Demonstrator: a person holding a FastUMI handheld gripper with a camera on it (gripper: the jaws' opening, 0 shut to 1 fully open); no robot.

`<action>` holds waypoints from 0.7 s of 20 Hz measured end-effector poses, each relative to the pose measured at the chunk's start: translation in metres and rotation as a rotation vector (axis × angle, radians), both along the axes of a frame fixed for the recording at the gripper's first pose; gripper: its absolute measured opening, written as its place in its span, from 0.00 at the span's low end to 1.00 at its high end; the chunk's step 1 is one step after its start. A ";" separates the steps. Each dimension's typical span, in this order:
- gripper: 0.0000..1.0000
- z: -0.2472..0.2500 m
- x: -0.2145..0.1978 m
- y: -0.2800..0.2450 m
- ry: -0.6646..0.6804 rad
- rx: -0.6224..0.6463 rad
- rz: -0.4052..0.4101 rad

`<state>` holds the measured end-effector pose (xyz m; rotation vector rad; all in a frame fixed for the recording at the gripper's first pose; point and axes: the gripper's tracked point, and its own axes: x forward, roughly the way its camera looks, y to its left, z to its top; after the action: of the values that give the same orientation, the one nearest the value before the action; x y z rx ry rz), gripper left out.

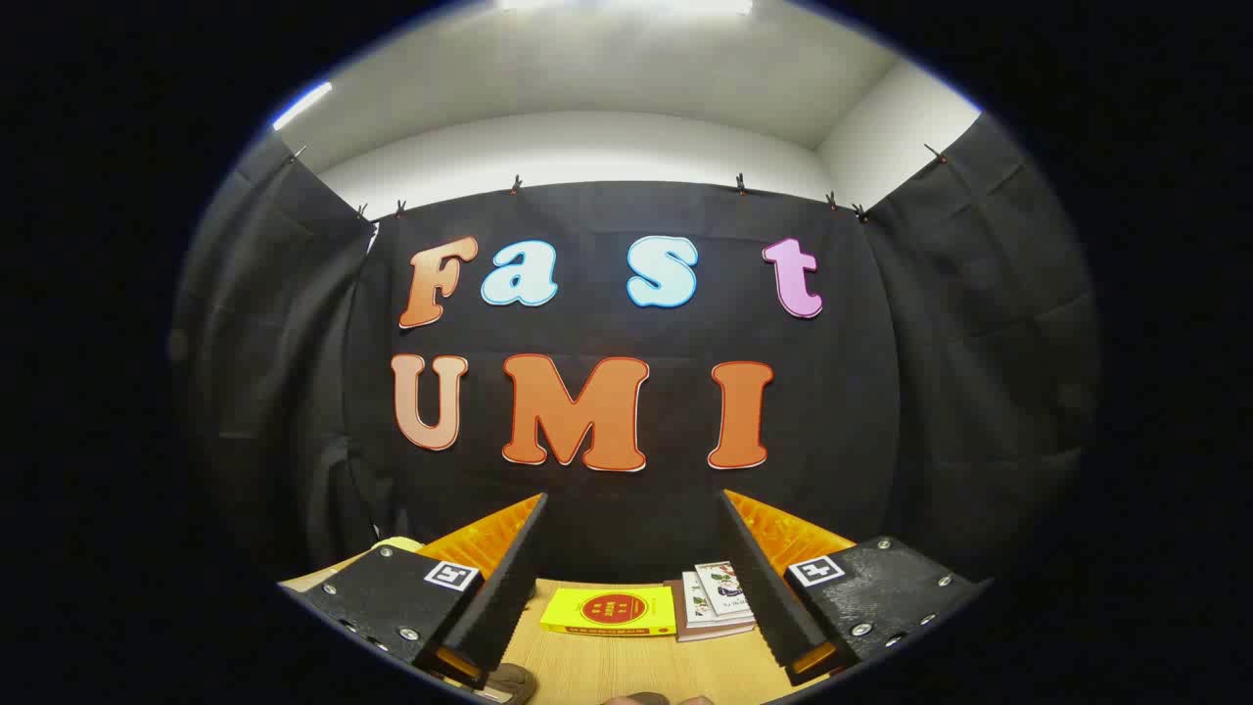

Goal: Open the storage box then place both shoes into the box .Put the left shoe in first, then the right shoe, with the right side of both shoes facing outward in a uniform manner.

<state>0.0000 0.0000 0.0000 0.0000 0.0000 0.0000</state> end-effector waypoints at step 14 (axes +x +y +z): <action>0.99 0.018 -0.007 0.000 -0.048 -0.015 0.011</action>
<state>-0.0068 -0.0004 0.0178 -0.0151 -0.0482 0.0110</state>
